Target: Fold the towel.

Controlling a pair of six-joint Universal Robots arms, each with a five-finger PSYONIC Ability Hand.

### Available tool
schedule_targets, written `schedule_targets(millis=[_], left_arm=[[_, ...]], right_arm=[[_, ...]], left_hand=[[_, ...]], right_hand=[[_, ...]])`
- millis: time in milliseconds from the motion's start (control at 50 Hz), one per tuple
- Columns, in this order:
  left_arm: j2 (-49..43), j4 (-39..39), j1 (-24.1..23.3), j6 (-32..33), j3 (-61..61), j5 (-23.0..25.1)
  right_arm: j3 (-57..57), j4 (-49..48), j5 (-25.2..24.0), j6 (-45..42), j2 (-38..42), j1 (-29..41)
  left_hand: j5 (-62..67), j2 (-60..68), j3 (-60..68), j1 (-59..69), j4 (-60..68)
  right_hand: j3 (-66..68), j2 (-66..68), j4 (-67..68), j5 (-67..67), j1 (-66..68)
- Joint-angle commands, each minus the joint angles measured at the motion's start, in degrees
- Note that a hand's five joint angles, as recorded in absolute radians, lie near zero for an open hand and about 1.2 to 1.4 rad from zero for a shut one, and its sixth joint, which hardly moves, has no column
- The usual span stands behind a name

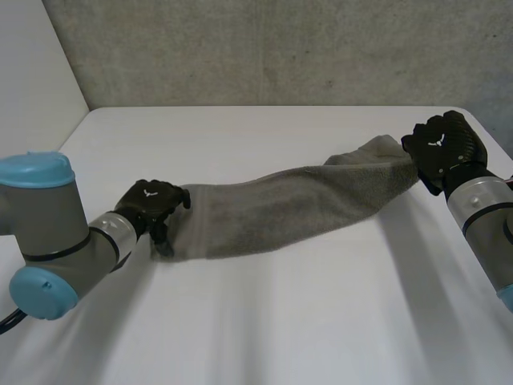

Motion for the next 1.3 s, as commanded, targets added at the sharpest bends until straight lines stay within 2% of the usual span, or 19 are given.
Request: schedule_targets(millis=[20, 100, 140, 160, 180, 200, 240, 320, 400, 440, 580, 620, 640, 680, 800, 840, 1060, 1300], left_arm=[[-1.6, 0.43, -0.5, 1.32, -0.45, -0.07], [-2.84, 0.43, -0.5, 3.7, -0.36, -0.6], [-3.36, 0.6, -0.58, 5.88, -0.27, -1.91], [-3.37, 0.6, -0.58, 5.89, -0.27, -1.92], [-3.54, 0.78, -0.58, 6.5, -0.18, -2.88], [-3.54, 0.78, -0.58, 6.51, -0.18, -2.89], [-3.45, 1.65, -0.58, 6.6, -0.01, -4.55], [-3.45, 2.54, -0.58, 6.77, -0.27, -5.26], [-2.93, 2.63, -0.5, 6.86, -0.71, -5.7], [-2.58, 2.54, -0.41, 6.86, -1.15, -5.79], [2.52, 2.89, 0.47, 6.77, -5.28, -5.35], [6.55, 2.8, 1.08, 6.86, -7.99, -5.26], [6.56, 2.8, 1.09, 6.86, -8.0, -5.26], [10.67, 2.8, 1.7, 6.86, -11.15, -4.82], [16.5, 2.89, 3.81, 7.12, -15.56, -4.73], [18.42, 3.33, 6.43, 8.08, -17.23, -4.65], [18.17, 7.54, 15.23, 14.33, -19.78, -4.03], [18.61, 9.66, 15.06, 14.59, -21.45, -3.77]], right_arm=[[0.55, -0.02, -0.16, 0.02, 0.12, 0.08], [0.73, -0.02, -0.16, 0.02, 0.3, 0.08], [0.99, 0.07, -0.16, 0.02, 0.3, 0.17], [0.99, 0.07, -0.16, 0.02, 0.3, 0.17], [1.08, 0.07, -0.16, -0.06, 0.3, 0.17], [1.08, 0.07, -0.16, -0.06, 0.3, 0.17], [1.08, 0.07, -0.16, -0.06, 0.3, 0.17], [1.08, 0.07, -0.07, -0.06, 0.3, 0.17], [0.99, 0.16, 0.28, -0.06, 0.21, -0.01], [0.99, 0.33, 0.28, -0.06, 0.12, -0.01], [0.29, 7.63, 0.28, -0.94, -1.46, 0.25], [-1.46, 17.59, -0.25, -1.12, -3.38, 0.08], [-1.47, 17.65, -0.25, -1.12, -3.39, 0.08], [-4.09, 27.71, -1.12, -0.68, -4.53, -0.01], [-6.3, 38.13, -4.64, -1.12, -4.89, -0.18], [-7.44, 41.37, -6.74, -1.03, -6.2, -0.8], [-9.2, 42.26, -10.18, -0.15, -7.52, -2.82], [-16.32, 46.38, -9.74, -0.41, -6.21, -2.21]], left_hand=[[-11.28, -2.49, -2.02, -3.01, -3.09], [-6.73, 2.06, 2.53, 1.54, 1.46], [1.97, 10.76, 11.22, 10.24, 10.16], [2.01, 10.81, 11.27, 10.29, 10.21], [9.34, 18.13, 18.6, 17.62, 17.54], [9.42, 18.21, 18.67, 17.69, 17.61], [20.64, 29.44, 29.9, 28.92, 28.84], [24.89, 33.68, 34.15, 33.17, 33.09], [37.46, 46.25, 46.71, 45.73, 45.65], [39.65, 48.44, 48.91, 47.92, 47.85], [39.67, 48.46, 48.93, 47.95, 47.87], [39.67, 48.46, 48.93, 47.95, 47.87], [39.67, 48.46, 48.93, 47.95, 47.87], [39.67, 48.46, 48.93, 47.95, 47.87], [39.67, 48.46, 48.93, 47.95, 47.87], [39.19, 47.99, 48.45, 47.47, 47.39], [37.84, 46.64, 47.1, 46.12, 46.04], [32.47, 41.26, 41.73, 40.75, 40.67]], right_hand=[[3.08, 3.63, 2.79, 1.59, 2.68], [3.08, 3.63, 2.79, 1.59, 2.68], [3.08, 3.63, 2.79, 1.59, 2.68], [3.08, 3.63, 2.79, 1.59, 2.68], [3.08, 3.63, 2.79, 1.59, 2.68], [3.08, 3.63, 2.79, 1.59, 2.68], [3.08, 3.63, 2.79, 1.59, 2.68], [3.08, 3.63, 2.79, 1.59, 2.68], [3.08, 3.63, 2.79, 1.59, 2.68], [3.08, 3.63, 2.79, 1.59, 2.68], [3.08, 3.63, 2.79, 1.59, 2.68], [3.08, 3.63, 2.79, 1.59, 2.68], [3.08, 3.63, 2.79, 1.59, 2.68], [3.08, 3.63, 2.79, 1.59, 2.68], [3.08, 3.63, 2.79, 1.59, 2.68], [3.08, 3.63, 2.79, 1.59, 2.68], [3.08, 3.63, 2.79, 1.59, 2.68], [3.08, 3.63, 2.79, 1.59, 2.68]])
